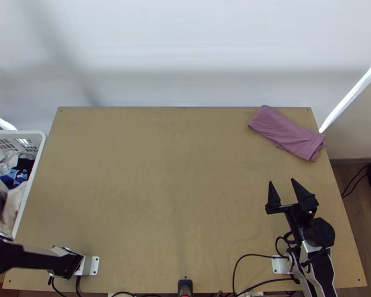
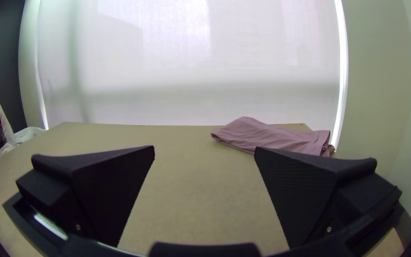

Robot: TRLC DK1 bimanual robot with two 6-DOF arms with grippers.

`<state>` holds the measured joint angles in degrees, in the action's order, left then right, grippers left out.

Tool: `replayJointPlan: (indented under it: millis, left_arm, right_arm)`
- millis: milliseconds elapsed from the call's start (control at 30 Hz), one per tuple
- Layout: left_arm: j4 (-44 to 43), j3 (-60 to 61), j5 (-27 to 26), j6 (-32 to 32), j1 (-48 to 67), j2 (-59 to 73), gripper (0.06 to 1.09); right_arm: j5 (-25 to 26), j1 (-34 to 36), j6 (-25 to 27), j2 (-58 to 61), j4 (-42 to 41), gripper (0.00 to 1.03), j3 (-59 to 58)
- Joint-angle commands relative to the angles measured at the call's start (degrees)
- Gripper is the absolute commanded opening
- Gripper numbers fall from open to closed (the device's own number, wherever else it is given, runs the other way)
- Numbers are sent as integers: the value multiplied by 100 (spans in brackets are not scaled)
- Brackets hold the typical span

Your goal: Fold the t-shirt

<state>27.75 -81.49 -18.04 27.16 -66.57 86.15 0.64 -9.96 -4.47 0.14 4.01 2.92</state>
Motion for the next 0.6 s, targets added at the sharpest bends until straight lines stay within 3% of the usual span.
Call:
replayJointPlan:
  millis: [0, 367, 567]
  left_arm:
    - [-103, -534, -182, -852, 337, -634, 10]
    - [-6, -1281, -112, -1907, 1533, -1707, 10]
    - [214, -1422, 504, -2057, 2939, -2164, 10]
  right_arm:
    - [41, 38, -89, -23, -41, 98, -81]
    - [41, 38, -89, -23, -41, 98, -81]
    - [41, 46, -89, -23, -41, 98, -81]
